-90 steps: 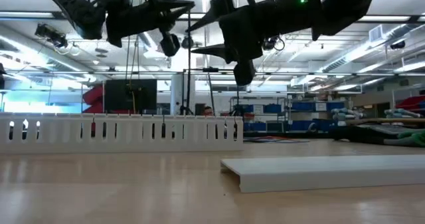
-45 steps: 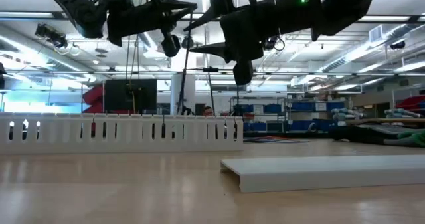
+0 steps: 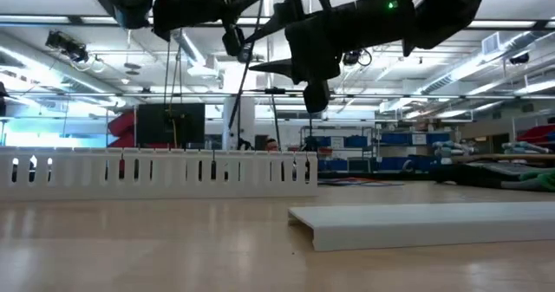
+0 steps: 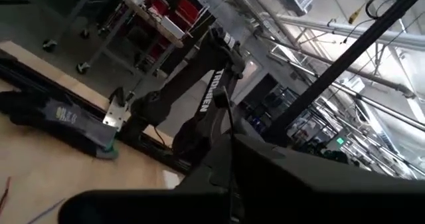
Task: Ziptie cables
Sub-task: Insert the black zip tie into the locking head
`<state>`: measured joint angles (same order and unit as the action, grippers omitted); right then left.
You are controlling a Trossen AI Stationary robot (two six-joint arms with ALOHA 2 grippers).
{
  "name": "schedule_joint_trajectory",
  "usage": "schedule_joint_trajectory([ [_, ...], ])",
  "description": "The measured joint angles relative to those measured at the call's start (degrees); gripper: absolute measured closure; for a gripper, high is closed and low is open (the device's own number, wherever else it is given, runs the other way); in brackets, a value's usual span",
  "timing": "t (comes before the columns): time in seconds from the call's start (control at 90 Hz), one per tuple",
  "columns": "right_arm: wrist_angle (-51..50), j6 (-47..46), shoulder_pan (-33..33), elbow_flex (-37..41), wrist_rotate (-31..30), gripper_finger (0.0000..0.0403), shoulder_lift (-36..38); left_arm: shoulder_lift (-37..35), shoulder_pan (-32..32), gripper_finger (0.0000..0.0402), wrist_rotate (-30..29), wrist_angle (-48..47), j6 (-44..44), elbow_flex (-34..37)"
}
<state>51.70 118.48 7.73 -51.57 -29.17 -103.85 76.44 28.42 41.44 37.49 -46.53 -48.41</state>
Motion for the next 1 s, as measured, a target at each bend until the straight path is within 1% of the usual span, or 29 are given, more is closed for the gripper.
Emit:
schedule_joint_trajectory([
  [0.089, -0.02, -0.26, 0.13, 0.0, -1.47, 0.0243, 0.0, 0.0, 0.0, 0.0401, 0.46, -1.15, -0.12, -1.06],
  [0.2, -0.04, -0.31, 0.13, 0.0, -1.76, 0.0243, 0.0, 0.0, 0.0, 0.0401, 0.93, -2.62, -0.17, -2.38],
  [0.433, -0.04, -0.51, 0.07, 0.0, -3.18, 0.0243, 0.0, 0.0, -0.23, 0.0401, 4.42, -3.6, -2.91, -5.25],
  [0.522, -0.05, -0.51, 0.02, 0.0, -3.67, 0.0243, 0.0, 0.0, -0.7, 0.0401, 4.53, -8.6, -1.36, -5.69],
  [0.622, -0.04, 0.04, 0.02, 0.0, -3.61, 0.0243, 0.0, 0.0, -0.73, 0.0401, 2.86, -17.47, 3.72, -5.81],
  [0.678, -0.04, 0.11, 0.13, 0.0, -2.73, 0.0243, 0.0, 0.0, -0.68, 0.0401, 1.33, -20.73, 6.04, -5.81],
  [0.733, -0.04, 0.22, 0.46, 0.0, -1.88, 0.0243, 0.0, 0.0, -0.62, 0.0401, 0.96, -21.91, 7.35, -5.81],
  [1.0, 0.04, -0.68, 1.91, 0.0, 2.58, 0.0243, 0.0, 0.0, -0.51, 0.0401, 0.67, -19.18, 8.89, -5.85],
])
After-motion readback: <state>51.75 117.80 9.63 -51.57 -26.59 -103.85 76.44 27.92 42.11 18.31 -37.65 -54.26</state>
